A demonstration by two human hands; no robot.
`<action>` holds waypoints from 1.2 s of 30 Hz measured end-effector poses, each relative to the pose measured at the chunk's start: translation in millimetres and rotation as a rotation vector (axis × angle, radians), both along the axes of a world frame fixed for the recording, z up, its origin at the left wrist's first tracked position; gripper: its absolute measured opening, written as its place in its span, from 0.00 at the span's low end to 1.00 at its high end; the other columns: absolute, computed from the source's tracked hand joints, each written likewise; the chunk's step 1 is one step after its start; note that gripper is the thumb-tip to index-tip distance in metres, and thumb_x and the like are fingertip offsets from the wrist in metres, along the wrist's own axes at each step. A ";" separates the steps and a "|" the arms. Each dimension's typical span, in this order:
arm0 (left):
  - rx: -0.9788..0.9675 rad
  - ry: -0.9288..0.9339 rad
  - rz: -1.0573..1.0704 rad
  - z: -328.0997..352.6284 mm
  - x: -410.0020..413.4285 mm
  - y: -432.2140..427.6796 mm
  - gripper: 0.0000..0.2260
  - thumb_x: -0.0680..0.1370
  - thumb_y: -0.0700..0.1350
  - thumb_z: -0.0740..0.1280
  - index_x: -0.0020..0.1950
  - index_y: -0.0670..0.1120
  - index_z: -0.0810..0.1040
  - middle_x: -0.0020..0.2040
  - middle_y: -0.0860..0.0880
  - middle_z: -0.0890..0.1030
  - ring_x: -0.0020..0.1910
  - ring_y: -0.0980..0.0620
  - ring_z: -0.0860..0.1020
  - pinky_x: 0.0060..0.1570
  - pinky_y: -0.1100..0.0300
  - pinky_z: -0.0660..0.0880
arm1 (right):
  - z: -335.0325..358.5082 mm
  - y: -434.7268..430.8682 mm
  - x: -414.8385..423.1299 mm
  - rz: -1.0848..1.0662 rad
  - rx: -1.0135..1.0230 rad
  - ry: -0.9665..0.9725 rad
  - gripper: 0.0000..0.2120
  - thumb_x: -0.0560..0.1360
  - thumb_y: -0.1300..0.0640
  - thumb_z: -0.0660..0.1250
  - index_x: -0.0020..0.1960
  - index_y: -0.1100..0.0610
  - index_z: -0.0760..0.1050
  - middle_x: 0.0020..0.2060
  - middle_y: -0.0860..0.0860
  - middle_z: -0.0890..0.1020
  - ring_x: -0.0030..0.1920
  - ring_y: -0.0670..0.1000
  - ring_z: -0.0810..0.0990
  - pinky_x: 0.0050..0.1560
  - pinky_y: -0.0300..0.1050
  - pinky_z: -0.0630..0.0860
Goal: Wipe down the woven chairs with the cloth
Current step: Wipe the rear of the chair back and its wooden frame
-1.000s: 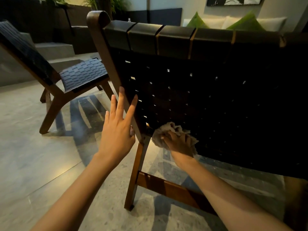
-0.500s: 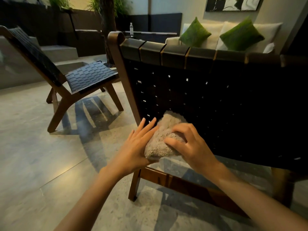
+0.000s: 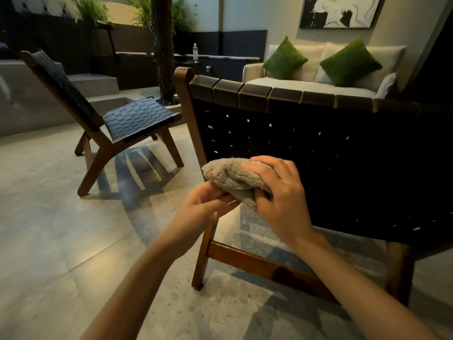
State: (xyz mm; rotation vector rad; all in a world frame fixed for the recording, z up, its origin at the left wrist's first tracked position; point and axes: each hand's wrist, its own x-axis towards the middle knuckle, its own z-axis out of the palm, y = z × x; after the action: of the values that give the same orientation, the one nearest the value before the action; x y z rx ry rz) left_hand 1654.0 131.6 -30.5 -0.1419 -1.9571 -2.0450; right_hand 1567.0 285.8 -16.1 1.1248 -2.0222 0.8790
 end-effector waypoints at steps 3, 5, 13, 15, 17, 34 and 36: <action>0.146 -0.025 -0.041 3.3 3.6 -8.3 0.23 0.74 0.23 0.53 0.59 0.44 0.74 0.54 0.51 0.83 0.56 0.51 0.80 0.47 0.65 0.77 | -4.6 -5.4 10.6 0.112 0.142 -0.094 0.28 0.75 0.49 0.59 0.74 0.52 0.62 0.70 0.51 0.67 0.69 0.52 0.64 0.65 0.29 0.60; 0.176 -0.041 -0.059 5.3 5.5 -11.2 0.23 0.75 0.25 0.53 0.59 0.46 0.75 0.55 0.52 0.83 0.57 0.51 0.80 0.47 0.64 0.78 | -10.3 -7.9 13.7 0.127 0.167 -0.128 0.33 0.75 0.45 0.63 0.76 0.49 0.55 0.72 0.49 0.63 0.71 0.49 0.62 0.65 0.35 0.63; -0.136 -0.092 0.118 11.7 7.1 -27.1 0.15 0.75 0.50 0.66 0.61 0.60 0.73 0.62 0.58 0.78 0.58 0.57 0.78 0.57 0.60 0.75 | -2.1 -8.0 -7.8 -0.061 0.103 0.022 0.29 0.72 0.62 0.71 0.71 0.56 0.67 0.67 0.53 0.72 0.65 0.55 0.70 0.62 0.38 0.68; -0.144 -0.076 0.200 16.4 3.5 -33.4 0.15 0.78 0.48 0.63 0.63 0.60 0.70 0.63 0.57 0.76 0.61 0.55 0.76 0.58 0.59 0.75 | 7.4 -12.3 -21.9 -0.108 0.126 0.224 0.28 0.69 0.64 0.74 0.68 0.59 0.72 0.63 0.56 0.76 0.60 0.57 0.71 0.57 0.45 0.73; -0.175 -0.062 0.314 22.7 -3.4 -39.8 0.18 0.80 0.45 0.60 0.68 0.59 0.67 0.66 0.55 0.73 0.65 0.52 0.73 0.61 0.56 0.73 | 15.5 -22.2 -39.7 -0.107 0.128 0.400 0.26 0.68 0.63 0.75 0.65 0.60 0.75 0.59 0.59 0.79 0.56 0.57 0.69 0.50 0.49 0.77; -0.513 0.013 0.448 7.7 -79.1 -79.9 0.38 0.78 0.30 0.57 0.71 0.66 0.43 0.72 0.67 0.43 0.71 0.66 0.44 0.74 0.49 0.49 | -4.9 -148.0 -110.6 -0.102 0.031 0.466 0.15 0.76 0.64 0.65 0.62 0.63 0.77 0.60 0.56 0.80 0.59 0.53 0.80 0.58 0.42 0.74; -0.515 0.009 0.447 -0.3 -86.0 -83.4 0.40 0.77 0.28 0.56 0.72 0.66 0.43 0.69 0.70 0.43 0.71 0.67 0.45 0.74 0.44 0.53 | -16.9 -148.7 -119.9 -0.120 0.153 0.268 0.18 0.77 0.54 0.60 0.65 0.59 0.75 0.63 0.52 0.78 0.63 0.48 0.76 0.63 0.35 0.68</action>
State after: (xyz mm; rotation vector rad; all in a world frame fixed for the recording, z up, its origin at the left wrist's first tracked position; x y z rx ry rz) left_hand 1567.9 48.3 -30.9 0.1629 -2.2220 -1.2423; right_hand 1447.1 137.1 -33.0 1.1248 -1.9335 0.4913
